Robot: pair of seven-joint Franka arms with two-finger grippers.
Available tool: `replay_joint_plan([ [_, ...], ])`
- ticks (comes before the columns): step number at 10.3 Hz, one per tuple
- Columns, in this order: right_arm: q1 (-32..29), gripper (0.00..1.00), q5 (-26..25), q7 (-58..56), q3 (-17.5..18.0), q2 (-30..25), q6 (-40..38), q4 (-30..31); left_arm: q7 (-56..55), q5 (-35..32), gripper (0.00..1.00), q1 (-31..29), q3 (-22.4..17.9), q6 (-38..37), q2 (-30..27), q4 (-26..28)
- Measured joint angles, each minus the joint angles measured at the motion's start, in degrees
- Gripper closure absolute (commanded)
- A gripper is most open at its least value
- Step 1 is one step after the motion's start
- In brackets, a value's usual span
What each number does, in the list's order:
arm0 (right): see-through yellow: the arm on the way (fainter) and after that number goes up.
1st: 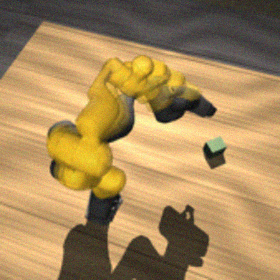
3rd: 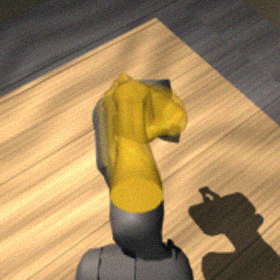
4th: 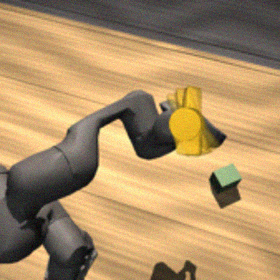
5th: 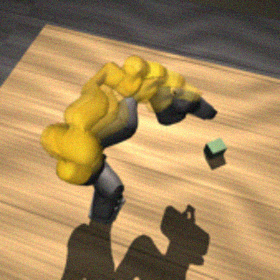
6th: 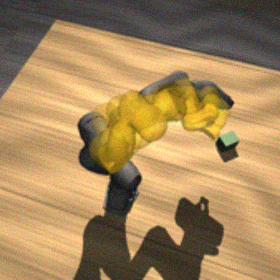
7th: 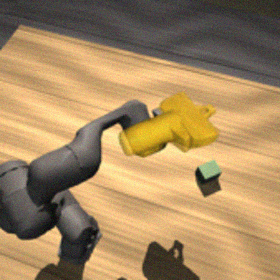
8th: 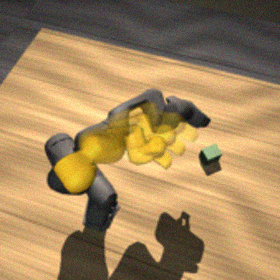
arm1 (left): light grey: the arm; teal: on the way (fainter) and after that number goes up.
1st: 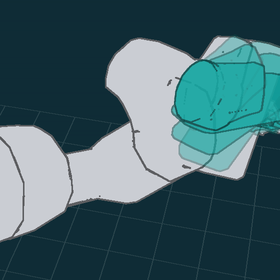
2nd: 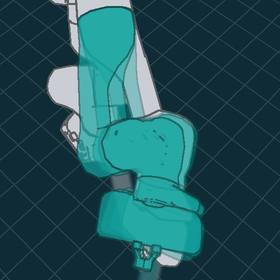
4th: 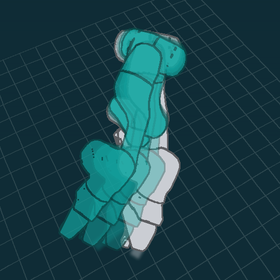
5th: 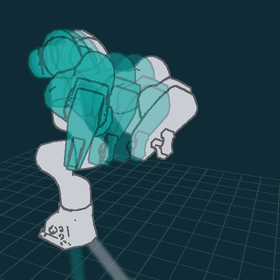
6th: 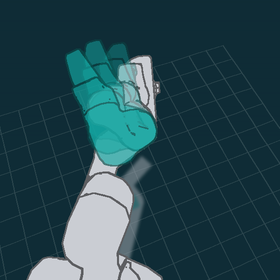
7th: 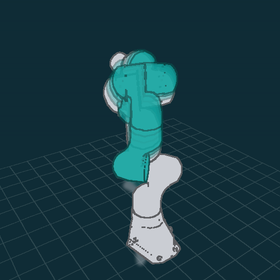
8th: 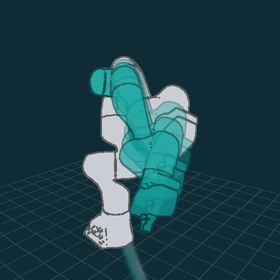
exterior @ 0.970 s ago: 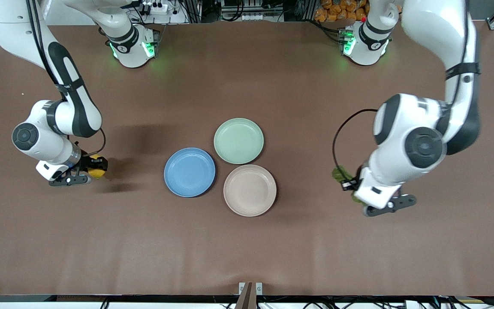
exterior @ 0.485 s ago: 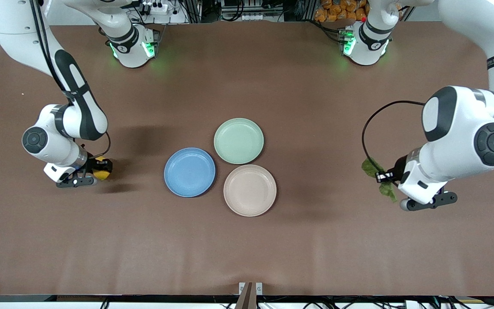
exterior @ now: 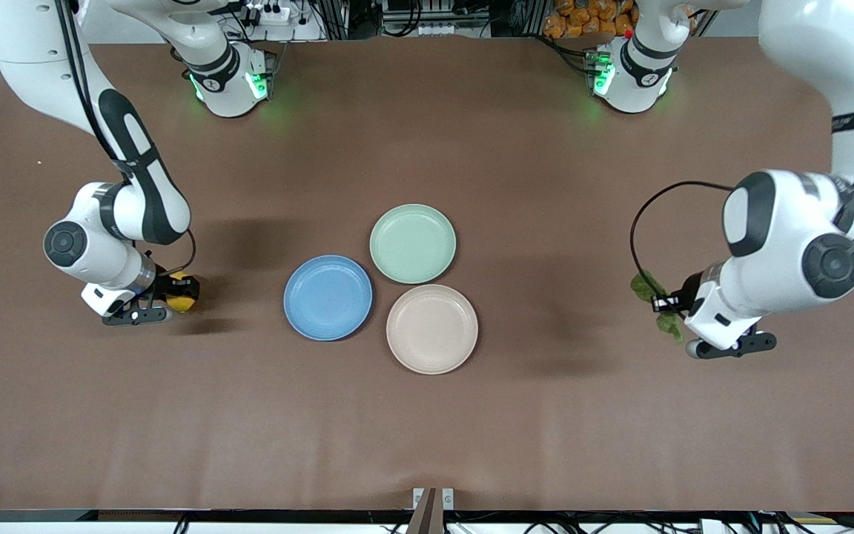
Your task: Pick lemon and lettuce from blue and beige plates
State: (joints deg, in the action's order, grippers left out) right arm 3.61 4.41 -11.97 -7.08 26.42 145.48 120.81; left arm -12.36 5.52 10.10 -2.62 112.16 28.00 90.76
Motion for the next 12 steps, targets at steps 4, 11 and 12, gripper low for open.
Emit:
replay_joint_plan([
  [4,0.16,0.00,0.03,0.02,0.00,-0.86,-5.51,-5.60,3.35,-0.07,0.59,-1.18,0.02,5.83,6.34,0.04],
  [11,0.12,0.00,0.08,2.40,-0.19,-8.25,-24.53,-13.61,3.51,-1.30,0.00,-1.17,0.29,8.00,7.90,-0.60],
  [12,0.13,0.00,0.08,2.90,-0.19,-9.72,-26.49,-13.72,3.51,-1.37,0.00,-1.31,0.40,8.00,6.69,-0.51],
])
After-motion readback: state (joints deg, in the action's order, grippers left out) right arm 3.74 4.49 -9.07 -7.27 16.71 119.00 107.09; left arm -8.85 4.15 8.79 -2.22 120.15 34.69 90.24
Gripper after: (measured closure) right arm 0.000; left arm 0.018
